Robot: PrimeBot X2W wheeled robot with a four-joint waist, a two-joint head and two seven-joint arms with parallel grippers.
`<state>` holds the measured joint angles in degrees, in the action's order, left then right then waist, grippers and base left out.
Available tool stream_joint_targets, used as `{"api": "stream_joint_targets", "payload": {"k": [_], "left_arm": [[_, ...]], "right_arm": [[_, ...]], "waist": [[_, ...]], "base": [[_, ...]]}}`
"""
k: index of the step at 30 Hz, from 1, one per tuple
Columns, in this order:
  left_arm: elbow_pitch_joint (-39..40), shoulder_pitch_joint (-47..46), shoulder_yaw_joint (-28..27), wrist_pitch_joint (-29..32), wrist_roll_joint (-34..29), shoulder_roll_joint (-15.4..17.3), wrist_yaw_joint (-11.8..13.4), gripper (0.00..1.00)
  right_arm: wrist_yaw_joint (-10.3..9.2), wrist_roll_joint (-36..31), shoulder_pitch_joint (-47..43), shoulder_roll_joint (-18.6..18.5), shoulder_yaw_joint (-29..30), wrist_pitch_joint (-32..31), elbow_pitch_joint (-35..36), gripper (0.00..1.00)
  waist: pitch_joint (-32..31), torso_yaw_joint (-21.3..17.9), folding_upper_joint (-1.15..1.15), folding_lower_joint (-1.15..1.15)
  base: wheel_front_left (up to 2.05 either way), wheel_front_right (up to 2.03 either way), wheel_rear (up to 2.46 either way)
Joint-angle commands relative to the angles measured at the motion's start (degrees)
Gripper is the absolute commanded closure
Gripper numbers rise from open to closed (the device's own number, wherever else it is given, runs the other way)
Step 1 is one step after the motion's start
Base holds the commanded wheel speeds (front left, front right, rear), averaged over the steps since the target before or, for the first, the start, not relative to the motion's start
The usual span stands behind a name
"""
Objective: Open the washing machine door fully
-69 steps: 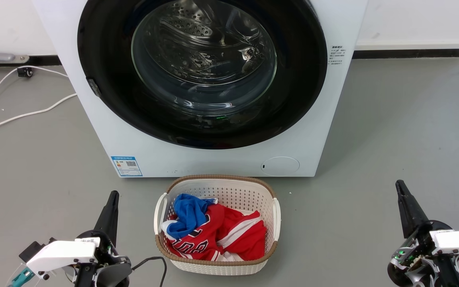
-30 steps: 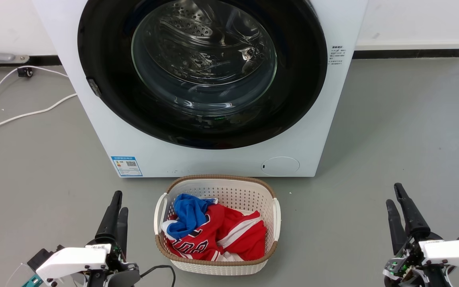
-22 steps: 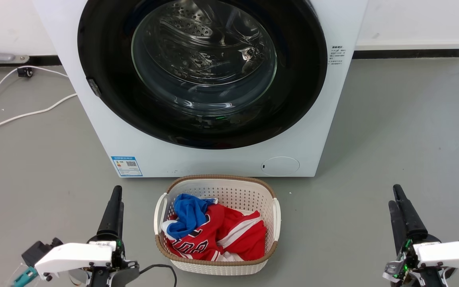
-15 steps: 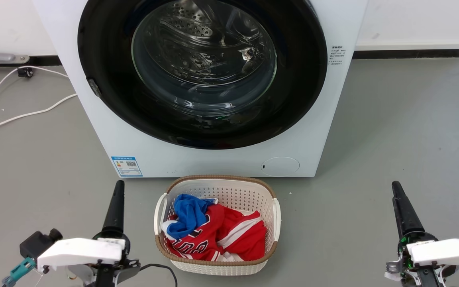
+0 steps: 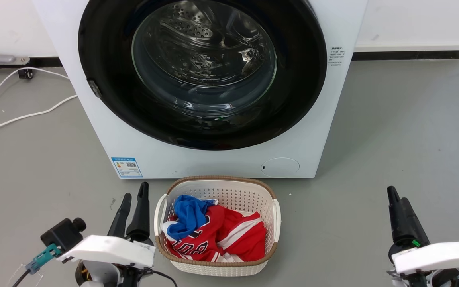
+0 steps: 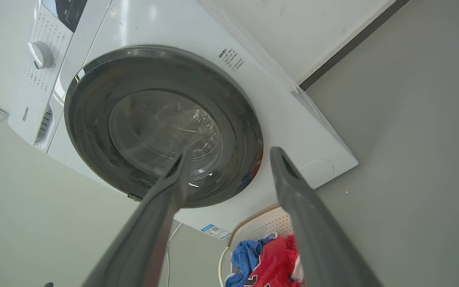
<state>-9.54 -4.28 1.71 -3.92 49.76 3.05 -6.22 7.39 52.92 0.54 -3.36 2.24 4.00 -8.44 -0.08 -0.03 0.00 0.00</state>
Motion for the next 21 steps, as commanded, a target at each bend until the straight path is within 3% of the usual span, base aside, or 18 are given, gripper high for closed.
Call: {"api": "stream_joint_targets", "payload": {"k": [1, 21], "left_arm": [[0.6, -0.4, 0.7, -0.7, -3.1, 0.4, 0.5, 0.00], [-1.2, -0.9, 4.8, -4.1, -19.1, 1.5, 3.3, 0.00]], "right_arm": [[0.06, -4.0, 0.0, -0.2, -0.1, 0.5, 1.1, 0.00], [0.09, -20.8, -2.0, 0.1, -1.4, 0.6, 3.8, 0.00]], "waist": [[0.0, 0.0, 0.00, 0.00], [-0.1, -0.2, 0.00, 0.00]], "base": [[0.00, 0.00, 0.00], [0.00, 0.00, 0.00]]}}
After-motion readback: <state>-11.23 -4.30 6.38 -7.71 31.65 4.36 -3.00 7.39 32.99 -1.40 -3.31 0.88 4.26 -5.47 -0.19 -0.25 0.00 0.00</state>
